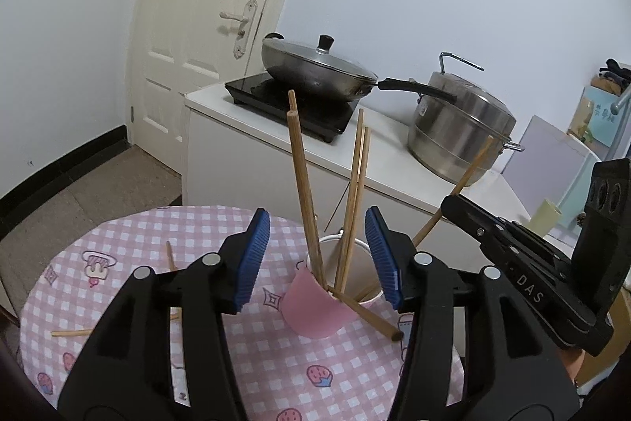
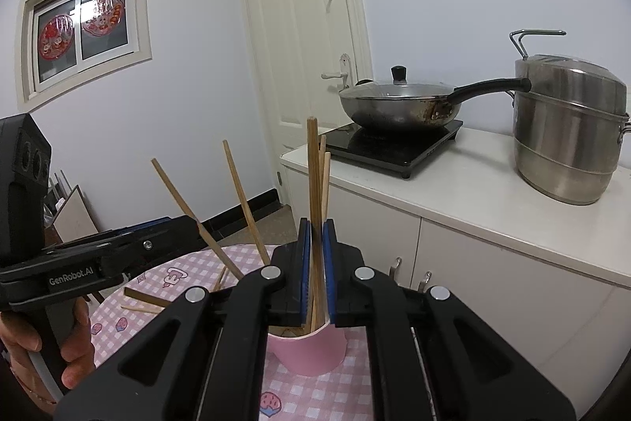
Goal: Organize utensils
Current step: 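Open both tools to drop their chopsticks into the pink cup, then lower both open tools down to the remaining chopsticks on the table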
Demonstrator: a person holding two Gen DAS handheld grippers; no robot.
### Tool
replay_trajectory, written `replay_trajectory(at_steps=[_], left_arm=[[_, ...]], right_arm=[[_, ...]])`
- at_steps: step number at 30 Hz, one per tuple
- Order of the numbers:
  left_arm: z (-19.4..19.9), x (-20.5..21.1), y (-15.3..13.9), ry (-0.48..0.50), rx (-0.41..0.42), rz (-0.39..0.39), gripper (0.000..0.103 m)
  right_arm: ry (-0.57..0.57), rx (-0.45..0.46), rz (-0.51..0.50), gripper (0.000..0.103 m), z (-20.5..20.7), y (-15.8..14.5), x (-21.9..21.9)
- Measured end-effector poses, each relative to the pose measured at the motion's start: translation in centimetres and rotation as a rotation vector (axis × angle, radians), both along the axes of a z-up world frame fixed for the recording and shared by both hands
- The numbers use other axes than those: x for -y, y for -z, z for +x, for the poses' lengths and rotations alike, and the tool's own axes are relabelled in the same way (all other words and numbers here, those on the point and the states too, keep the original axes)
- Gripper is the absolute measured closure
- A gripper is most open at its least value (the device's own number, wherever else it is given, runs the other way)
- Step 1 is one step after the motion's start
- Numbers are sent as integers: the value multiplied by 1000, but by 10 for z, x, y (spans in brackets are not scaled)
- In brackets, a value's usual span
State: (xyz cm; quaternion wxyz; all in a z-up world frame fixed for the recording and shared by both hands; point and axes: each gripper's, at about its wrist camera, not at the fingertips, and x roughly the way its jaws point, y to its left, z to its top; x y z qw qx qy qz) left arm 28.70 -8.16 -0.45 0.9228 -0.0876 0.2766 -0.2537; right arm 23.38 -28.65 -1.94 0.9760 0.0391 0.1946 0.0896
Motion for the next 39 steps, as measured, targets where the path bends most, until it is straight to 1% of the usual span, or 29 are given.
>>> replay_trajectory(at_steps=[2, 3, 4, 13, 20, 24, 28, 30, 35, 39], left_arm=[[-7, -3, -3, -4, 11, 8, 52], [-10, -3, -5, -8, 17, 15, 52], [-14, -5, -7, -14, 29, 22, 51], [-49, -25, -22, -37, 78, 33, 47], [-74, -48, -17, -73, 77, 62, 45], [-83, -66, -4, -110, 51, 84, 44], [-85, -84, 18, -138, -5, 89, 44], [-81, -90, 32, -154, -40, 107, 44], [-71, -104, 65, -167, -138, 111, 44], [-66, -108, 83, -172, -182, 120, 44]], right_arm=[[-2, 6, 0, 91, -4, -2, -1], [-1, 12, 0, 86, -7, -4, -2], [-2, 15, 0, 84, -10, -5, -3], [-25, 48, -7, 79, -39, -13, -14], [-65, 24, -10, 78, -55, 0, -29], [-92, -4, -16, 78, -59, 12, -42], [-119, -38, -17, 78, -61, 27, -56], [-136, -61, -14, 78, -59, 35, -63], [-183, -125, -27, 78, -56, 62, -86], [-220, -176, -56, 78, -48, 82, -107]])
